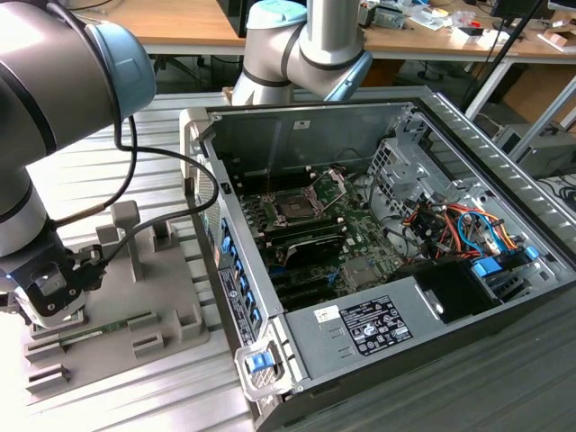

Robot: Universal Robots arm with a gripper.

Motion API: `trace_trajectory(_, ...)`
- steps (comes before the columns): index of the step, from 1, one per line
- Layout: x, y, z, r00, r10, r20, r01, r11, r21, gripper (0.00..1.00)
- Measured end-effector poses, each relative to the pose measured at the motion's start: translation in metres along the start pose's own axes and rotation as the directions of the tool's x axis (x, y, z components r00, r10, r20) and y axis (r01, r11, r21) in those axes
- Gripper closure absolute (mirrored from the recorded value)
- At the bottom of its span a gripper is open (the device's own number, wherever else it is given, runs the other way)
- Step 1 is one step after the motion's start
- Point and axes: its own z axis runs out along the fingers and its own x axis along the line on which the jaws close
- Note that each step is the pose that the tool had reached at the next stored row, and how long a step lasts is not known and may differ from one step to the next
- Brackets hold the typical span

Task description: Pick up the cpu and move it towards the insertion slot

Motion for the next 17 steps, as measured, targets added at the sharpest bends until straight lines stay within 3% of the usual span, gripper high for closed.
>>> trace_trajectory(17, 0.0000, -0.0001, 0.0039, 1.0000, 0.000, 0.0000, 0.000, 1.0000, 0.0000, 0.40)
